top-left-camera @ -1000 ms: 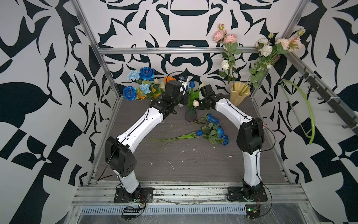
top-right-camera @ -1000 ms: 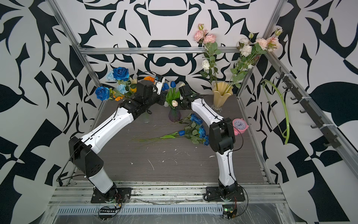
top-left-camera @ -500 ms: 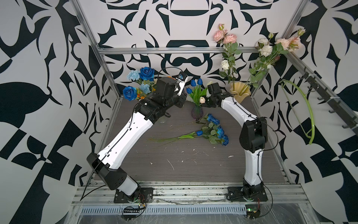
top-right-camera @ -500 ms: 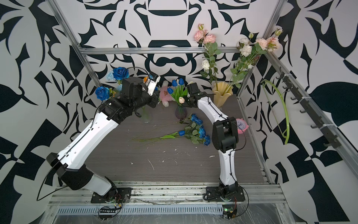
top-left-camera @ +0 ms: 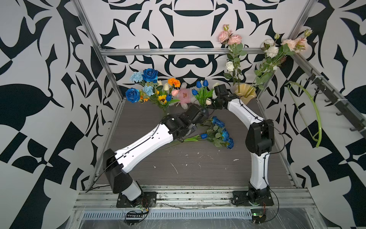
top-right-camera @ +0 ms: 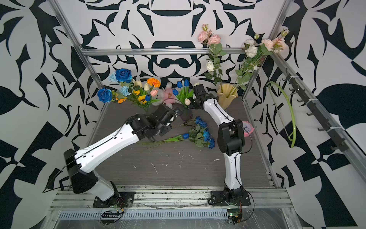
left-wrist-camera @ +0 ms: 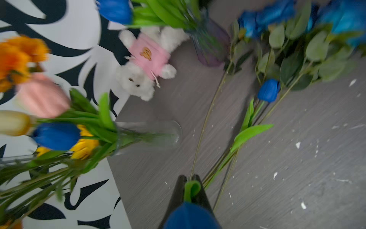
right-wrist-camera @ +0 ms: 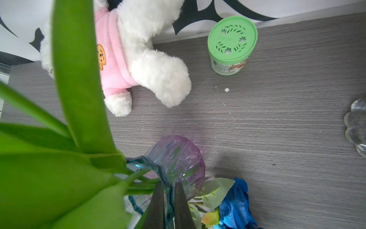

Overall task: Pick out blue flowers from the vase
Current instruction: Place the flower at the center of the board.

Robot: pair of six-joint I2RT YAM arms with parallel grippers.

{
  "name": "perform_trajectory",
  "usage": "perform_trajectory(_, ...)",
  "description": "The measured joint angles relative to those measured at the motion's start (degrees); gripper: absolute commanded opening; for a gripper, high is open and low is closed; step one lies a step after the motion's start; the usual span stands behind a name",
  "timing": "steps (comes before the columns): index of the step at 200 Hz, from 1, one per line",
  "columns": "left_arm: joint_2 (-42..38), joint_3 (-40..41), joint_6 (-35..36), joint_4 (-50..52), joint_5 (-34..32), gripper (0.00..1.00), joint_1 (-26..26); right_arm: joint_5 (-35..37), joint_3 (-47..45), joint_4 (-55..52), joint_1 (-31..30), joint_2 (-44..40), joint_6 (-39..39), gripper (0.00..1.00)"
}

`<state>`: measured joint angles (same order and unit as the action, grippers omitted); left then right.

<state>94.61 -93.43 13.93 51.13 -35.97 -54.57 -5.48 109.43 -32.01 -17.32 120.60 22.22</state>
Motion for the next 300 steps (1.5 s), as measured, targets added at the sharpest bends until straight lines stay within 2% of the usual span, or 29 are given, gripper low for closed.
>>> perform_trajectory(27,7.8,-0.3,1.4,2.3,-2.4,0.11,-0.5,-0.4,0.0,0.0,0.3,0.0,-0.2,0.00)
perform_trajectory(82,21.3,-6.8,4.2,4.4,-3.6,0.39,-0.5,-1.2,-0.4,0.7,0.6,0.0,-0.6,0.00)
perform_trajectory(109,23.6,-7.6,4.6,2.9,-3.1,0.51,-0.5,-1.4,-0.4,0.8,0.6,0.0,-0.9,0.00)
perform_trajectory(141,25.3,-9.4,4.7,0.9,-2.3,0.71,-0.3,-1.7,-0.8,1.4,0.6,0.0,-1.2,0.00)
perform_trajectory(149,25.5,-9.9,4.6,0.6,-2.2,0.73,-0.3,-1.8,-0.8,1.5,0.7,0.0,-1.2,0.00)
perform_trajectory(183,24.0,-8.5,2.9,-2.4,-1.0,0.81,-0.1,-2.2,-1.0,1.8,0.8,-0.1,-1.4,0.00)
perform_trajectory(210,16.3,-3.1,0.0,-5.7,3.1,0.83,1.0,-2.4,-1.0,1.8,0.8,-0.1,-1.5,0.00)
perform_trajectory(255,2.9,-2.4,-8.1,-13.3,16.2,0.84,8.2,-2.5,-1.0,1.9,0.9,-0.1,-1.6,0.00)
perform_trajectory(300,4.8,-7.1,-16.0,-17.1,29.3,0.84,12.7,-2.9,-1.0,1.9,0.9,-0.1,-1.6,0.00)
